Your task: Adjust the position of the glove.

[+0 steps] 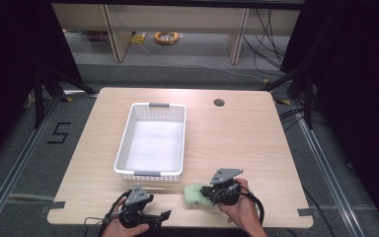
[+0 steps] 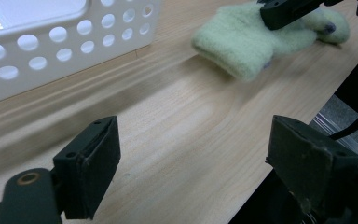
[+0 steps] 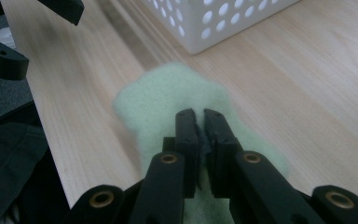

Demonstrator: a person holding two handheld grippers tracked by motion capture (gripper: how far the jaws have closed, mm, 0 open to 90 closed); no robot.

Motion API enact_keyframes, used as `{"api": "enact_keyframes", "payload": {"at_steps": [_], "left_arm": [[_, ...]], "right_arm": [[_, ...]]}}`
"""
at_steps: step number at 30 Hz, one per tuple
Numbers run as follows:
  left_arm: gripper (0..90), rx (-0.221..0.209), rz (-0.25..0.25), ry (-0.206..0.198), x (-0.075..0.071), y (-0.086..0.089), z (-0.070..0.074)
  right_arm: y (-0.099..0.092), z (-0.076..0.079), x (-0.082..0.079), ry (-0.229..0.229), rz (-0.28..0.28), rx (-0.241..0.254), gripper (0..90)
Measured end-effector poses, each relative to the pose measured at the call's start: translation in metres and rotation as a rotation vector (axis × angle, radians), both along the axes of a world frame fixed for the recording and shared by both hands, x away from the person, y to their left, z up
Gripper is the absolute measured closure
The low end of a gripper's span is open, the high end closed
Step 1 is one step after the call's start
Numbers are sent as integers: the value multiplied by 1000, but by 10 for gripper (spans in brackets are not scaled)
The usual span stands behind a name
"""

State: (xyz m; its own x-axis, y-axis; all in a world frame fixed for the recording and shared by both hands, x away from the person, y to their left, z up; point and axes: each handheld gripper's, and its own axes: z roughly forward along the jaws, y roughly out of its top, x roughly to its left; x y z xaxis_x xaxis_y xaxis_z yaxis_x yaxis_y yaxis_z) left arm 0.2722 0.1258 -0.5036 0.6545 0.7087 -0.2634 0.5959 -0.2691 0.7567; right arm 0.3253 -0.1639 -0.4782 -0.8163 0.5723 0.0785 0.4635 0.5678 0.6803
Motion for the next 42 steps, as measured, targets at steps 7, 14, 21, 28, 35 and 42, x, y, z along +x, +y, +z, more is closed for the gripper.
{"api": "enact_keyframes", "payload": {"at_steps": [7,14,21,28,35,42], "left_arm": [[165,-9,8,12,-1,-1,0],[165,1,0,4,0,-1,0],[165,0,-1,5,0,0,0],[165,2,6,-9,0,-1,0],[165,3,0,3,0,0,0],[165,4,-5,2,0,0,0]], "right_arm": [[3,-7,-1,6,-2,-12,839],[5,-18,0,25,-13,-12,735],[-17,1,3,-14,-40,61,533],[-70,16,-5,-53,-161,27,554],[-93,13,-12,-38,-234,-45,577],[-106,4,-15,6,-269,-59,575]]}}
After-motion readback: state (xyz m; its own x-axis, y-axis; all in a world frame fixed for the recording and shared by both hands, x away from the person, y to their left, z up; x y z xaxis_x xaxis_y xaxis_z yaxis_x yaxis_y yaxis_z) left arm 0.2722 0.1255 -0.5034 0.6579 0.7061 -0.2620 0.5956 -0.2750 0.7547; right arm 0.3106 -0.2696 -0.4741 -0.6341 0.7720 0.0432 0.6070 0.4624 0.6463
